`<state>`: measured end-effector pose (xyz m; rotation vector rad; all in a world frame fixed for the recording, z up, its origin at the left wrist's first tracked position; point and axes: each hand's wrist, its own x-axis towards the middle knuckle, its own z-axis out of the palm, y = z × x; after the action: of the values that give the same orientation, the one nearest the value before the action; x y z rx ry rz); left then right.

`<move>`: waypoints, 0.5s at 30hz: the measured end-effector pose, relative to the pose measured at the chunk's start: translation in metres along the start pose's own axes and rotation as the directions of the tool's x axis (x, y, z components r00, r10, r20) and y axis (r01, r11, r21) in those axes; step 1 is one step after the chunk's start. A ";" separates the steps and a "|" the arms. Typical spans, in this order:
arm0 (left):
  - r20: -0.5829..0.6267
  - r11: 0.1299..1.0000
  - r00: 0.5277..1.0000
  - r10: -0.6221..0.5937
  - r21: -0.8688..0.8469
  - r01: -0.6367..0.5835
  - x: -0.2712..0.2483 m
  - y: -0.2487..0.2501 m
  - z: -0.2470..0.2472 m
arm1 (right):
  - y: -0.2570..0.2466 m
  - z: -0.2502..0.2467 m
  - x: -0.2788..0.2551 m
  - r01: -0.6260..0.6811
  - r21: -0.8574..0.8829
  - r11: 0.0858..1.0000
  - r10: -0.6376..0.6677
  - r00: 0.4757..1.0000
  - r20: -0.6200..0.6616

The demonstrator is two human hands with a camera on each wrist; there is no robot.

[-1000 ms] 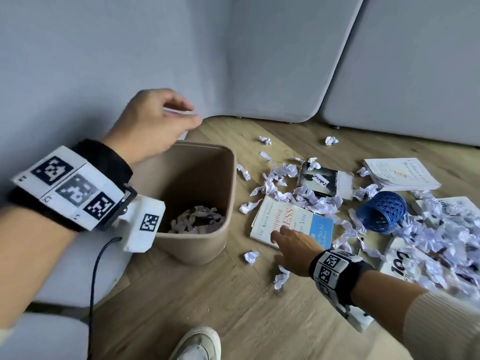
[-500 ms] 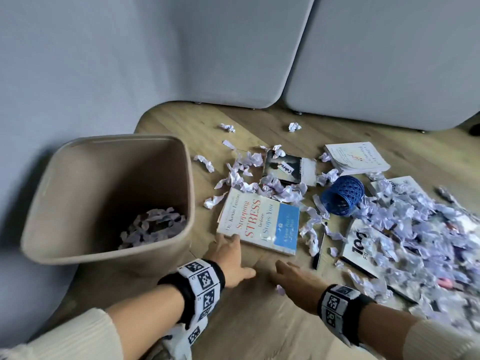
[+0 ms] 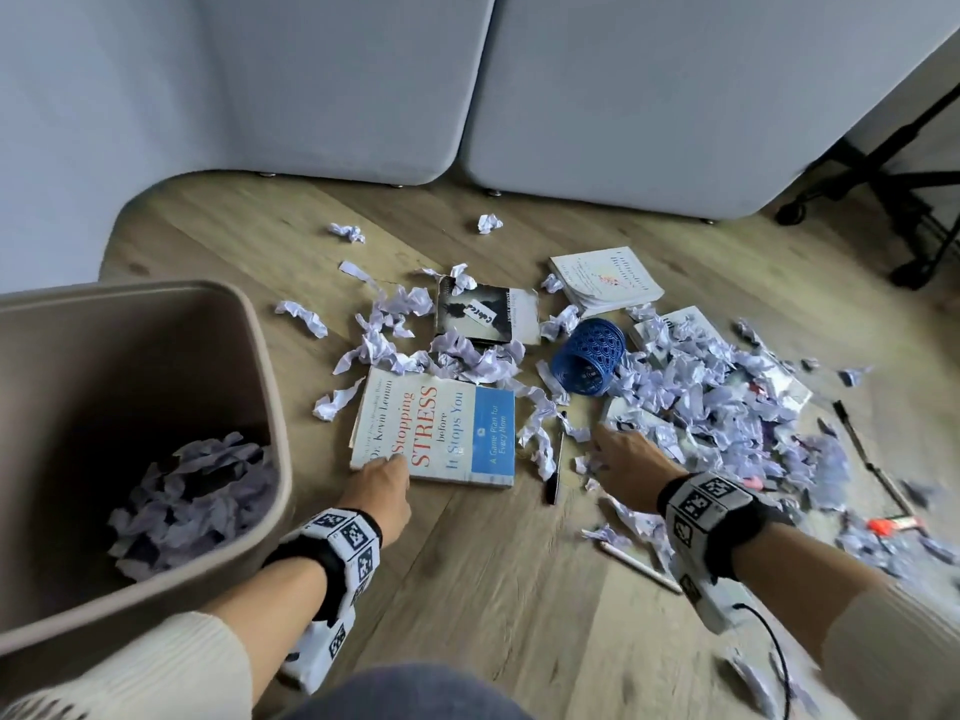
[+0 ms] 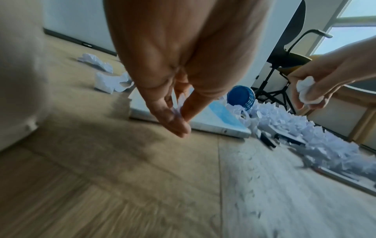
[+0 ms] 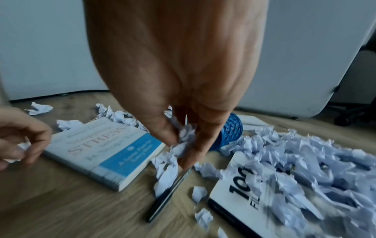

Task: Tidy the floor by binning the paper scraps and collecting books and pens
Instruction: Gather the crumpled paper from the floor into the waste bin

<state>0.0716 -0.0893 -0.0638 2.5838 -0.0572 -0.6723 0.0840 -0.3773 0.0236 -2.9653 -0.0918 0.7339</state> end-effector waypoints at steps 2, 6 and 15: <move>-0.046 0.999 0.999 0.005 -0.047 -0.007 0.004 0.008 -0.011 | 0.000 -0.006 0.007 0.013 -0.005 1.000 -0.013 1.000 -0.010; -0.125 0.995 0.991 0.053 -0.074 -0.062 0.024 0.016 -0.021 | -0.007 0.017 0.027 0.015 -0.044 0.999 -0.020 0.994 -0.111; -0.197 0.978 0.976 -0.089 -0.203 0.048 0.017 0.003 -0.018 | 0.019 0.057 0.121 0.246 -0.210 0.946 -0.256 0.967 -0.021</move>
<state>0.0955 -0.0867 -0.0567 2.4560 0.1586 -0.4089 0.1647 -0.3824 -0.0843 -3.0763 -0.5645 0.6546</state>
